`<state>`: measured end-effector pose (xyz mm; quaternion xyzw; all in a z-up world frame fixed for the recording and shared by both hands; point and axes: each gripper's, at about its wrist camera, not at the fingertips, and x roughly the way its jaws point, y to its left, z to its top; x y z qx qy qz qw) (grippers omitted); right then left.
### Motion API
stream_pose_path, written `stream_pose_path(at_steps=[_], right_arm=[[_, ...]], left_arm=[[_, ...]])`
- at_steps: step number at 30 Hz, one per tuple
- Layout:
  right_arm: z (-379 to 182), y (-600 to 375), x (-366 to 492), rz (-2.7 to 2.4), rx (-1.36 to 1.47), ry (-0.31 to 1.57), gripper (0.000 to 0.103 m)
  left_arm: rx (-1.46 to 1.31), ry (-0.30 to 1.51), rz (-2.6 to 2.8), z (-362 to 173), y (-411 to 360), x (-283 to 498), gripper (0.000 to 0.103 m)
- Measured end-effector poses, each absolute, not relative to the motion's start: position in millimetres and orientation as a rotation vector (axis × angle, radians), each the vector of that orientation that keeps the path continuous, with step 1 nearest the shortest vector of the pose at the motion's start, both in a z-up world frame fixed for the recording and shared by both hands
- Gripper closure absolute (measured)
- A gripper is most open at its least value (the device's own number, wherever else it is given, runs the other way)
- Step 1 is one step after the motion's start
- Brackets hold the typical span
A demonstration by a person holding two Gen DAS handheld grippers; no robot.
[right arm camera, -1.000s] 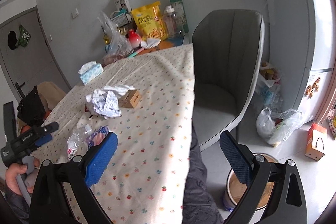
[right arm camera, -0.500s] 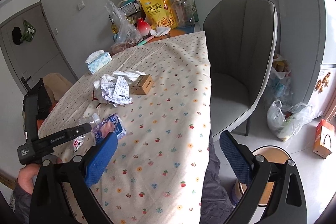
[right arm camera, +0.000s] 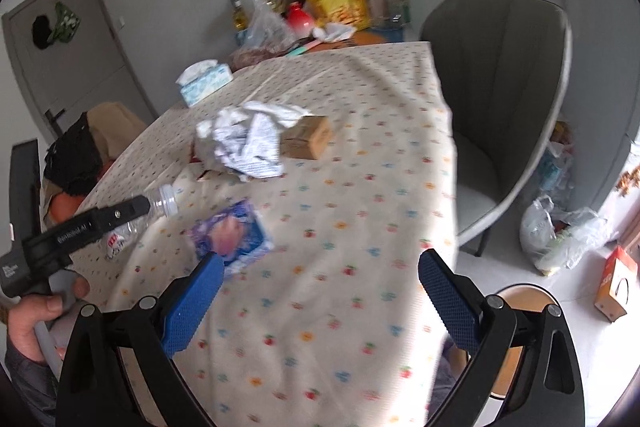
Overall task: Collect trash
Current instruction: 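Grasp the clear plastic bag with the left gripper while the right gripper grasps the blue wrapper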
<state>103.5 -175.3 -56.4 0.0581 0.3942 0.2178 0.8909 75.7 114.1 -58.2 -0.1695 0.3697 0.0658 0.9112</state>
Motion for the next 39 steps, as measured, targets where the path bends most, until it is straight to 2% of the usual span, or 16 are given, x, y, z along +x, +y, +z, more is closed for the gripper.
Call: stream_pose_path(at_steps=[17, 28, 30, 34, 37, 39], right_arm=[[-81.9, -76.7, 115.5, 0.623, 0.058, 0.973, 0.011], [-83.8, -45.0, 134.7, 0.569, -0.048, 0.945, 0.010], [-83.9, -40.4, 133.9, 0.523, -0.099, 0.934, 0.017], [-83.3, -46.2, 132.1, 0.478, -0.146, 0.917, 0.044], [-81.7, -57.9, 132.3, 0.495, -0.123, 0.930, 0.052], [-81.8, -62.6, 131.0, 0.495, -0.117, 0.935, 0.052]], left_arm=[[-0.395, 0.741, 0.209, -63.3, 161.4, 48.3, 0.013], [-0.408, 0.742, 0.224, -68.9, 169.8, 43.8, 0.013], [-0.403, 0.740, 0.224, -68.4, 168.6, 43.6, 0.013], [-0.388, 0.747, 0.217, -70.0, 165.8, 44.3, 0.013], [-0.381, 0.775, 0.220, -74.6, 161.8, 48.8, 0.013], [-0.368, 0.835, 0.229, -84.6, 158.0, 56.8, 0.012]])
